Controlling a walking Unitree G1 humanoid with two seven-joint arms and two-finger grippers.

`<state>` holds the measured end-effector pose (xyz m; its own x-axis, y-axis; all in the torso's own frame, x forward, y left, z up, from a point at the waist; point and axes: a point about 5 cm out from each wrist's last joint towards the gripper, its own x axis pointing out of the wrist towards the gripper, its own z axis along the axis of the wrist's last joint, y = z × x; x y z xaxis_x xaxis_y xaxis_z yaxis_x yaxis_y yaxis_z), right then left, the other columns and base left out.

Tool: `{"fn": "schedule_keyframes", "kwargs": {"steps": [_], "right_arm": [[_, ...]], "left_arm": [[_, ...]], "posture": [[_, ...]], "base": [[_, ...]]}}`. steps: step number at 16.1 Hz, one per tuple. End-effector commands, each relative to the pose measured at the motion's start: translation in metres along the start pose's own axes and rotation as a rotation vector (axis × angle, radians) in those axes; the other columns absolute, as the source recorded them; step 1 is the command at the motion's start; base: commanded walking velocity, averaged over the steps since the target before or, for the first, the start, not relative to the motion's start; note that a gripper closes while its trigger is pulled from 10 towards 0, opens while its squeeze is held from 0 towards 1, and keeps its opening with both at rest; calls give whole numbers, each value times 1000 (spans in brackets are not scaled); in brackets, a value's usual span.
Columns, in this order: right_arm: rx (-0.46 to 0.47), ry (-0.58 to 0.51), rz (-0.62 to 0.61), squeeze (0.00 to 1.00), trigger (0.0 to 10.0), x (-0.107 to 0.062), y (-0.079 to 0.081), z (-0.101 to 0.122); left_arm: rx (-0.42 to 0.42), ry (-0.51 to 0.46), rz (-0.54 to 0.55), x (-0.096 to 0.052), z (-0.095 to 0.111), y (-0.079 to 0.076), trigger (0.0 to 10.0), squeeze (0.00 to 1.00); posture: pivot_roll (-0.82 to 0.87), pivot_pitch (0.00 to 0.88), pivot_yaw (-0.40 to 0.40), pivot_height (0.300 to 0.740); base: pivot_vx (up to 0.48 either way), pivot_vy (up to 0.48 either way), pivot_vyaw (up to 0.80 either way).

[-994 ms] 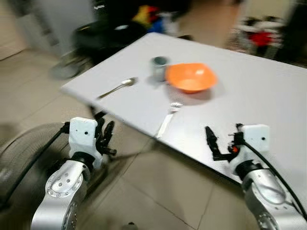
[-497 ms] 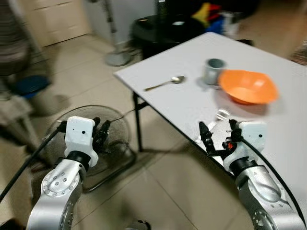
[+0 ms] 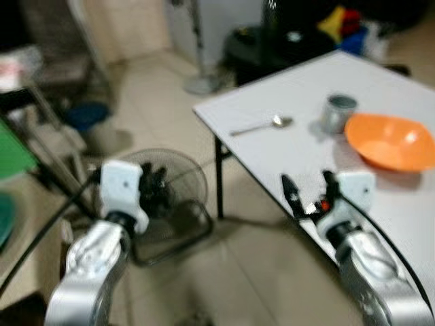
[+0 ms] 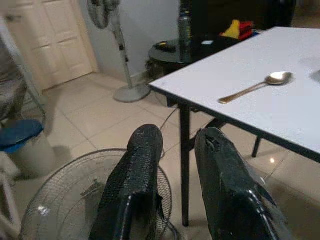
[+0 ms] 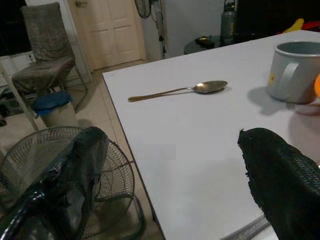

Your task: Setting the table

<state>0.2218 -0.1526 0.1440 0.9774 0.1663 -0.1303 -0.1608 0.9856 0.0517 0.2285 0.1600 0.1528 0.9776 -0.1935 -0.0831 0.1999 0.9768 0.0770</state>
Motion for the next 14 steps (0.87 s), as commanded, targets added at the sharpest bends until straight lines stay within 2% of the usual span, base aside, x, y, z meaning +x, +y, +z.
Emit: {"fn": "schedule_keyframes", "kwargs": {"steps": [1,13,14], "right_arm": [[11,-16,39,1000,10000,3,7,3],[14,-29,103,1000,10000,14,13,6],[16,-26,110,1000,10000,13,13,5]], "left_arm": [[13,-1,32,-2,1,6,10000,0],[24,-15,75,-4,5,10,10000,0],[30,-25,76,-4,7,9,10000,0]], "posture": [[131,0,38,740],[163,0,14,740],[167,0,12,740]], "base": [[0,360,800],[0,360,800],[0,0,800]]}}
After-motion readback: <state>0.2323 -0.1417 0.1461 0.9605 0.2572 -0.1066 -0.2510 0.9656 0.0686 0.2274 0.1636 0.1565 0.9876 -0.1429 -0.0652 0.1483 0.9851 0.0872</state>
